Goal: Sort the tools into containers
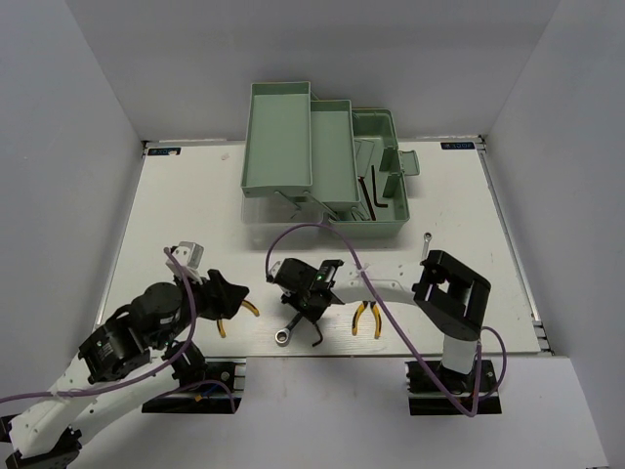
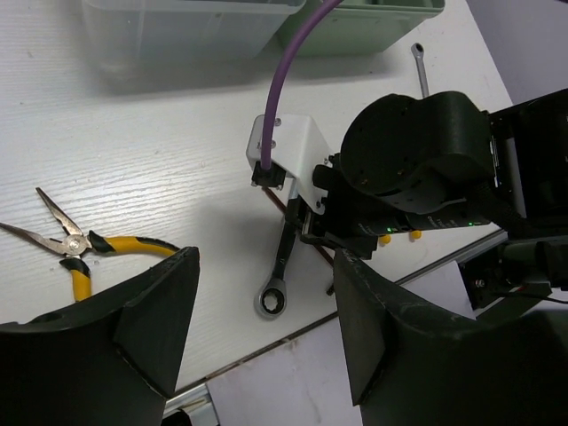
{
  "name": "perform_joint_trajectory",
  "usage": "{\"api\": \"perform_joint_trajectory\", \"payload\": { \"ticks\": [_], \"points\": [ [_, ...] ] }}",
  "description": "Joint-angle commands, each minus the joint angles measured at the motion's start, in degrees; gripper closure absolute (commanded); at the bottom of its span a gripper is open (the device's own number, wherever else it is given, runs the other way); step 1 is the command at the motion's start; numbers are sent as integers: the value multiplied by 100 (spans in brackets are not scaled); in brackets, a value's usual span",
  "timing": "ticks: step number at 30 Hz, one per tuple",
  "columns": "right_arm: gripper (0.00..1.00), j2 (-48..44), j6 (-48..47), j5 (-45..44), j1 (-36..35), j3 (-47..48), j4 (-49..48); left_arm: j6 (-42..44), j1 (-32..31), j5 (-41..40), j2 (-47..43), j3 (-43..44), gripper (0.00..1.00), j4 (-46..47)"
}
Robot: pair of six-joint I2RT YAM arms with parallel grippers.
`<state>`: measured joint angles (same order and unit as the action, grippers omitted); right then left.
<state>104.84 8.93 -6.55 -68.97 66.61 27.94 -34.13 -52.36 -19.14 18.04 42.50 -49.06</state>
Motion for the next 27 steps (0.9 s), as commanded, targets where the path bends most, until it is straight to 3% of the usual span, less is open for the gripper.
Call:
{"api": "perform_joint_trajectory", "payload": {
  "ticks": [1, 8, 18, 27],
  "points": [
    [77, 318, 109, -321, -73, -148, 176, -24, 6, -90, -108, -58, 28, 62],
    [100, 353, 118, -339, -90, -482, 203, -24, 6, -90, -283, -58, 28, 63],
    [100, 160, -268, -93, -20, -351, 1019, -24, 6, -90, -345, -110, 28, 116],
    [100, 230, -1297, 189, 103, 546, 2415, -24, 6, -90, -345, -110, 28, 116]
  ]
}}
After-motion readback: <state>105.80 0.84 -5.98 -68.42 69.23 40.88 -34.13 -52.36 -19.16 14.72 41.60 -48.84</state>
